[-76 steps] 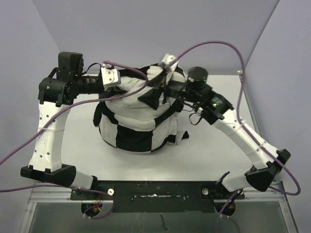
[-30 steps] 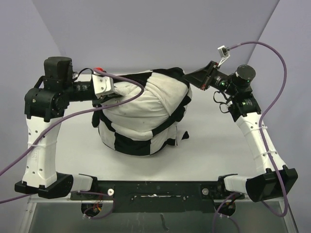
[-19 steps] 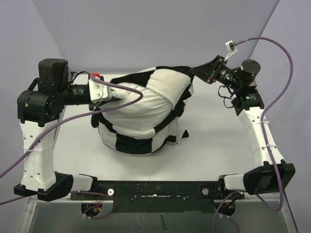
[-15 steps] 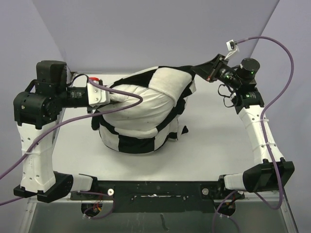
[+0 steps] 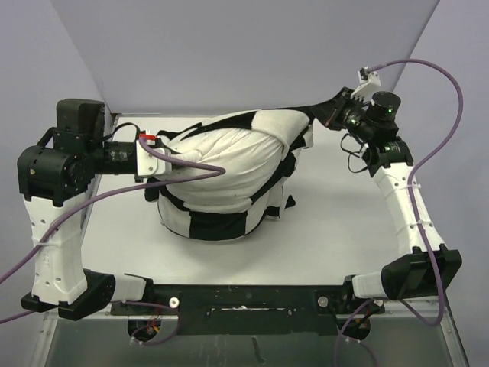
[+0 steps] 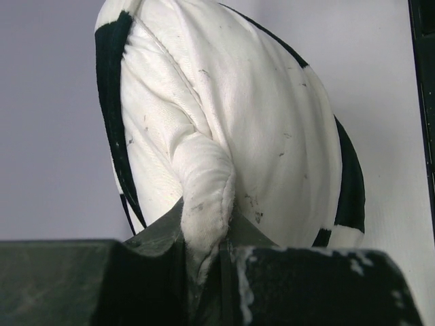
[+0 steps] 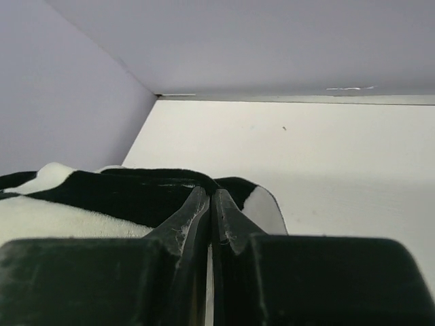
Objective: Remove the pillowcase from the pillow
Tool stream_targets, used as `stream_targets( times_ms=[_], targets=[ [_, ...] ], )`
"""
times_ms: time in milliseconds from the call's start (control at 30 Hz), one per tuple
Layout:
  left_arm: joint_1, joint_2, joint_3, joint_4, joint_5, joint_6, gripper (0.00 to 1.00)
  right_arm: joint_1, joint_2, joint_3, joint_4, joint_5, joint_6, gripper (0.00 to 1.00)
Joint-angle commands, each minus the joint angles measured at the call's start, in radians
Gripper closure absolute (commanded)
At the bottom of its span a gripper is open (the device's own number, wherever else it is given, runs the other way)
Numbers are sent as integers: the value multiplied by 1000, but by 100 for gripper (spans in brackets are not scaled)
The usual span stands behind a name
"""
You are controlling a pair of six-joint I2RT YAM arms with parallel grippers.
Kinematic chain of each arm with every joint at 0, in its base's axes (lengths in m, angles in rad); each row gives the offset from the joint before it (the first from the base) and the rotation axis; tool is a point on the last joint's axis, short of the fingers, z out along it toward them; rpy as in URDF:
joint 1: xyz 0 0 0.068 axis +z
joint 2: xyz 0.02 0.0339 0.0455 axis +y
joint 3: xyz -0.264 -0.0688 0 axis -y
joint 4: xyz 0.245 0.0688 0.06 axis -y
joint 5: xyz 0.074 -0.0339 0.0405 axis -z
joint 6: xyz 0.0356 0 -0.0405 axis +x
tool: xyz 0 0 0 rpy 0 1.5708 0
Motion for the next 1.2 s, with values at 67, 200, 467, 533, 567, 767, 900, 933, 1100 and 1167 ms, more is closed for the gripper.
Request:
stream_targets(
  times_ms=[67,200,467,533,567,767,900,933,1100,1167],
  targets=[
    [5,-62,29,-79,-35,0,100,-36,54,-43,-32,376,-142,100],
    [4,-109,-38,37,-85,-3,100,-46,59,-111,-33,441,-162,100],
    [4,-207,-240,522,-160,-203,100,-51,57,-209,-13,436,-160,100],
    [4,-223,-304,709,-190,-307,100,-45,59,-226,-24,446,-162,100],
    [4,-224,-331,803,-208,-353,100,-31,62,-227,-30,446,-170,100],
    [4,-120,-321,1313,-343,-669,100,32,24,-166,10,293,-217,75],
    [4,9,-157,1424,-409,-828,100,48,-33,-134,89,86,-197,53],
    [4,38,-124,1445,-419,-852,100,54,-54,-135,103,63,-198,49],
    [6,93,-72,1508,-431,-941,100,59,-203,-232,198,34,-173,28],
    [4,94,-87,1536,-439,-958,100,73,-259,-294,220,28,-175,26]
  ],
)
